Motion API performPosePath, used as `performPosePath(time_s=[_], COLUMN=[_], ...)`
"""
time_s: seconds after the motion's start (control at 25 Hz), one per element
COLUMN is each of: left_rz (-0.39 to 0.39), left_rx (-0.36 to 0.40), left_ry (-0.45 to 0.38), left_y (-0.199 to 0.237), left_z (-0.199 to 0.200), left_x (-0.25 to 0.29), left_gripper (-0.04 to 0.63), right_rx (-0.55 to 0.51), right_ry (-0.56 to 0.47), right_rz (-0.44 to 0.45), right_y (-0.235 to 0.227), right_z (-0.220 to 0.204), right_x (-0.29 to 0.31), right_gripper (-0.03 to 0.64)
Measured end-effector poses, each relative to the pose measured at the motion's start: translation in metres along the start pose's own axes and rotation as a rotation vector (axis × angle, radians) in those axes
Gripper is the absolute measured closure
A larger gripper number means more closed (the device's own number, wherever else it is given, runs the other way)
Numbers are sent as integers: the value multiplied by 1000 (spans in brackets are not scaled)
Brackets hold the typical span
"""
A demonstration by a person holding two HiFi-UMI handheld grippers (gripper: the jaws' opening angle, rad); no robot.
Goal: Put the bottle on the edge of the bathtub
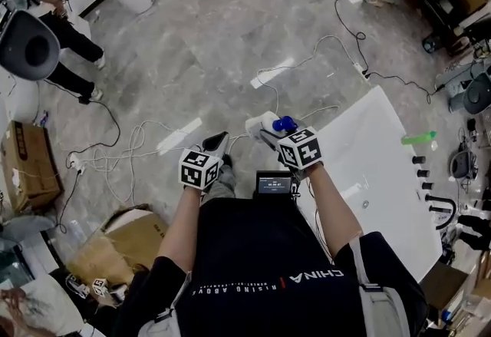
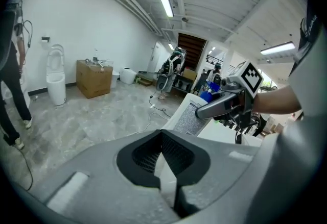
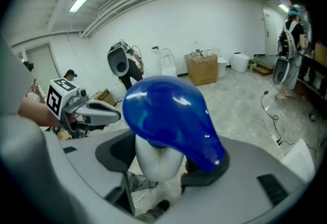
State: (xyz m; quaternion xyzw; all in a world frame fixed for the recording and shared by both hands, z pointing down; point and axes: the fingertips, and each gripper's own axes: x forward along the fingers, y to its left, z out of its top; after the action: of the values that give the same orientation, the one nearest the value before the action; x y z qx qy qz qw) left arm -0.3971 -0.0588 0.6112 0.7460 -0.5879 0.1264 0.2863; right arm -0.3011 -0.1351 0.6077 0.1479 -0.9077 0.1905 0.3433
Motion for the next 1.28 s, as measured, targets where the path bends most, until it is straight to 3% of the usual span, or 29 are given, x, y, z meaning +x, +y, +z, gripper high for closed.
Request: performPosePath(time_s=[0.24,0.48,0.72,1.0,1.28], left_rz=[-147,-279,-429,-545,-674], left_rx=[92,178,253,327,481], left_ry=[45,75,121,164,225], left_y=[44,55,29,0,-51], left_z=[45,79,97,110,138], left_x=[35,71,111,169,245], left_gripper=[586,586,586,586,586], right_rx=[129,229,351,440,520], right_ry=[-42,-82,-113,-139,-190], right_rz=[-136,-255,-379,-479,-579], right_y=[-30,-56,-87,-135,-219], right_z=[40,52,40,21,8], right_x=[17,15,-13,-35,-70], right_gripper=[344,344,344,344,344])
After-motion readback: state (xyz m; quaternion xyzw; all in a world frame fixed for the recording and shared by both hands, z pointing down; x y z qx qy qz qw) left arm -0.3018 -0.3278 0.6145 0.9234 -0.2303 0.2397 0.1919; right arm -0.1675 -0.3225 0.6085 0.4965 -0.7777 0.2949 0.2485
